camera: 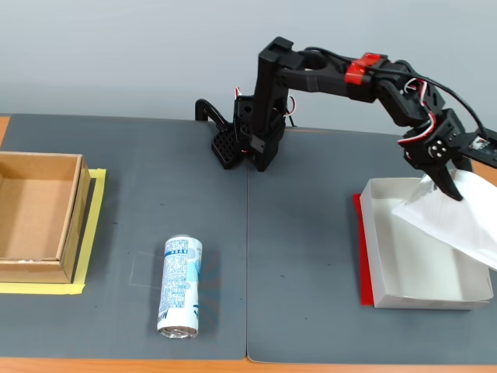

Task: Pick the sandwich and put it in the gray box

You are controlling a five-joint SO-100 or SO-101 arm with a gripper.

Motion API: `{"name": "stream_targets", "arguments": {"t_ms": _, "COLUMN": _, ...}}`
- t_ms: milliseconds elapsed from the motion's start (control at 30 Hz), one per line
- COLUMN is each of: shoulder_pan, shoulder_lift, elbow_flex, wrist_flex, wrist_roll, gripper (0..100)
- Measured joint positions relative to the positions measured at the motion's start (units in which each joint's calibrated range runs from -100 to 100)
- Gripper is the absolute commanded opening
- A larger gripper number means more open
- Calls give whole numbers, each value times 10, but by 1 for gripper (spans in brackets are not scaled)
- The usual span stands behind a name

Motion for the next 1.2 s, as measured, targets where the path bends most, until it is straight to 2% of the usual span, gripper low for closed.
{"name": "stream_targets", "arguments": {"t_ms": 367, "shoulder_pan": -15, "shoulder_lift": 101, "elbow_flex": -71, "wrist_flex": 0, "wrist_roll": 0, "gripper": 2}}
{"name": "stream_targets", "arguments": {"t_ms": 967, "shoulder_pan": -11, "shoulder_lift": 106, "elbow_flex": -73, "wrist_flex": 0, "wrist_roll": 0, "gripper": 3}}
{"name": "stream_targets", "arguments": {"t_ms": 1067, "shoulder_pan": -10, "shoulder_lift": 106, "elbow_flex": -73, "wrist_flex": 0, "wrist_roll": 0, "gripper": 12}}
{"name": "stream_targets", "arguments": {"t_ms": 1200, "shoulder_pan": -10, "shoulder_lift": 106, "elbow_flex": -73, "wrist_flex": 0, "wrist_roll": 0, "gripper": 34}}
